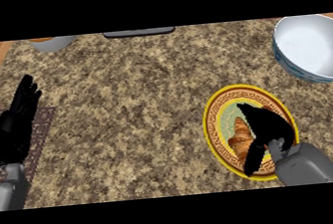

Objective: Pick the croissant from the plate and place it in the bowl

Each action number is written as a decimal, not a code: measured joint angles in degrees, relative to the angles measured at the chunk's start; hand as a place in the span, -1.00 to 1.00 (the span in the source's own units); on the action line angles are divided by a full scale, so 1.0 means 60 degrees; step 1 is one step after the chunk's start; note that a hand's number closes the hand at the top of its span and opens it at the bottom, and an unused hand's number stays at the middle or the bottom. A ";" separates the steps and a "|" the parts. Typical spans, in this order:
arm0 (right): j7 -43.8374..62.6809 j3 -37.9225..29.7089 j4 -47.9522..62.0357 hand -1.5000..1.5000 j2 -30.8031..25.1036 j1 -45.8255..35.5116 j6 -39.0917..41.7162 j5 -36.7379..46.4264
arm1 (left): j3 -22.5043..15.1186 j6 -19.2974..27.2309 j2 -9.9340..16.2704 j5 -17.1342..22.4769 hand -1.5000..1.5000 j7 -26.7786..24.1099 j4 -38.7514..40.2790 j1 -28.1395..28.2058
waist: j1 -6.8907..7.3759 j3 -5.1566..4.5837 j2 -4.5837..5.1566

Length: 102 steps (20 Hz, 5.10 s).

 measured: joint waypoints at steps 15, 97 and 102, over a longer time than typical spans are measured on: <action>-0.1818 -0.0698 0.1786 1.00 0.1027 -0.0397 -0.0162 0.1247 | 0.0407 -0.0398 -0.0316 -0.0323 0.00 0.0019 0.0108 -0.0162 | 0.0038 -0.0132 -0.0136; -1.1607 -1.1686 1.2181 -1.00 -0.3893 -0.5584 -0.4201 -0.1355 | 0.0791 -0.0945 -0.0943 -0.0880 0.00 0.0048 -0.0009 -0.0291 | 0.0210 0.0059 0.0161; -1.2107 -1.2297 1.2485 -1.00 -0.4860 -0.4475 -0.2751 -0.2037 | 0.0925 -0.1014 -0.0862 -0.0846 0.00 -0.0025 0.0038 -0.0234 | 0.0171 0.0053 0.0141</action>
